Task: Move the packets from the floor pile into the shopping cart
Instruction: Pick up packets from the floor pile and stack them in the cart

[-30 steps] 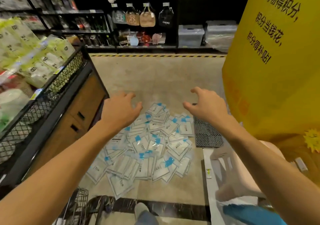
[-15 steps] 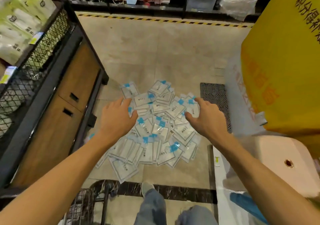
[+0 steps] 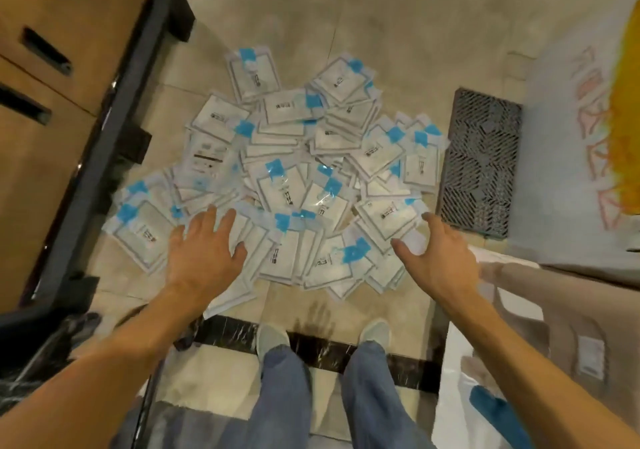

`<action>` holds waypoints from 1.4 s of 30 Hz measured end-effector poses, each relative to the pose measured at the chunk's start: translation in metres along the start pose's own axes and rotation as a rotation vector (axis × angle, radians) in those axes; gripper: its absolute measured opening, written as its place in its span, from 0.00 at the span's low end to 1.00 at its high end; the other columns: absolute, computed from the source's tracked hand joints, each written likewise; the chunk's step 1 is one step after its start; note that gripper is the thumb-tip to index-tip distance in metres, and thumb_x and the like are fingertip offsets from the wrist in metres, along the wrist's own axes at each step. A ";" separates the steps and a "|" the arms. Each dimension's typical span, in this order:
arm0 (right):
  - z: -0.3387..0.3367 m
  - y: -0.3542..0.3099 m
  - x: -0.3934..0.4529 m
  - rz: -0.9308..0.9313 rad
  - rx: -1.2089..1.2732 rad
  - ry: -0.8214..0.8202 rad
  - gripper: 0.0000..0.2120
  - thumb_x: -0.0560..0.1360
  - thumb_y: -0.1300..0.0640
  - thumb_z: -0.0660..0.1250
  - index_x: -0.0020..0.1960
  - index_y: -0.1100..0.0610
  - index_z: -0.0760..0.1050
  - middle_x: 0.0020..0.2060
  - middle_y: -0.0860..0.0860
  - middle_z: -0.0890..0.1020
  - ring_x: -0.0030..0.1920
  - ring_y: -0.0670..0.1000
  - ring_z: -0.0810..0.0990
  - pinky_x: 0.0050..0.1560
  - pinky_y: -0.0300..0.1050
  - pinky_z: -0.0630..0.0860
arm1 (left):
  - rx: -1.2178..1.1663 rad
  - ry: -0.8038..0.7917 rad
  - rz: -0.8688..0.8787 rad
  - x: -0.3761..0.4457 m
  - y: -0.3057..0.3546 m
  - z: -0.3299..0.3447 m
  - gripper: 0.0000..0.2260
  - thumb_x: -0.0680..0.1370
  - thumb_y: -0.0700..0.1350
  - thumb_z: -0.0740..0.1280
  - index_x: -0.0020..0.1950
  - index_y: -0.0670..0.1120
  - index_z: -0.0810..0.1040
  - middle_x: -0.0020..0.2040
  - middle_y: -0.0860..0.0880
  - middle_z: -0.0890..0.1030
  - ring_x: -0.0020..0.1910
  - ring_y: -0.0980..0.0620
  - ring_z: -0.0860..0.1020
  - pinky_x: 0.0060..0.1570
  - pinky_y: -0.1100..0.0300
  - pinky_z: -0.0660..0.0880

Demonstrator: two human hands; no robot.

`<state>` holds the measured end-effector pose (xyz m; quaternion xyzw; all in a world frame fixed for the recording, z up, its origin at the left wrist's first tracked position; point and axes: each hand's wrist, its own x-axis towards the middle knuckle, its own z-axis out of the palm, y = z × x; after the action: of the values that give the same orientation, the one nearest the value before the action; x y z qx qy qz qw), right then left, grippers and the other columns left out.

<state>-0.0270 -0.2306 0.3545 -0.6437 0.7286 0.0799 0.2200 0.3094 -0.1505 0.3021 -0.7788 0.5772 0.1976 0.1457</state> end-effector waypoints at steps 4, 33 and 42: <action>0.103 0.036 0.047 0.032 0.029 -0.017 0.35 0.76 0.38 0.71 0.76 0.56 0.67 0.67 0.59 0.78 0.64 0.66 0.76 0.57 0.59 0.76 | -0.007 -0.067 -0.005 0.047 0.024 0.108 0.30 0.83 0.59 0.56 0.83 0.52 0.54 0.83 0.45 0.56 0.80 0.44 0.57 0.77 0.43 0.56; 0.534 0.078 0.149 0.878 0.814 -0.140 0.48 0.67 0.40 0.81 0.70 0.68 0.61 0.64 0.62 0.78 0.63 0.62 0.80 0.56 0.52 0.77 | -0.294 -0.155 -0.216 0.213 0.036 0.467 0.66 0.57 0.69 0.79 0.82 0.54 0.40 0.82 0.40 0.45 0.81 0.38 0.46 0.77 0.37 0.50; 0.524 0.114 0.166 0.891 1.048 0.056 0.35 0.67 0.56 0.84 0.67 0.62 0.71 0.60 0.57 0.81 0.59 0.61 0.82 0.60 0.61 0.81 | -0.619 0.064 -0.348 0.206 0.040 0.474 0.47 0.62 0.53 0.84 0.74 0.47 0.63 0.73 0.41 0.65 0.74 0.41 0.62 0.73 0.44 0.63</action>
<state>-0.0365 -0.1532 -0.2019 -0.0933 0.8716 -0.2167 0.4296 0.2574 -0.1201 -0.2132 -0.8785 0.3532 0.3106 -0.0838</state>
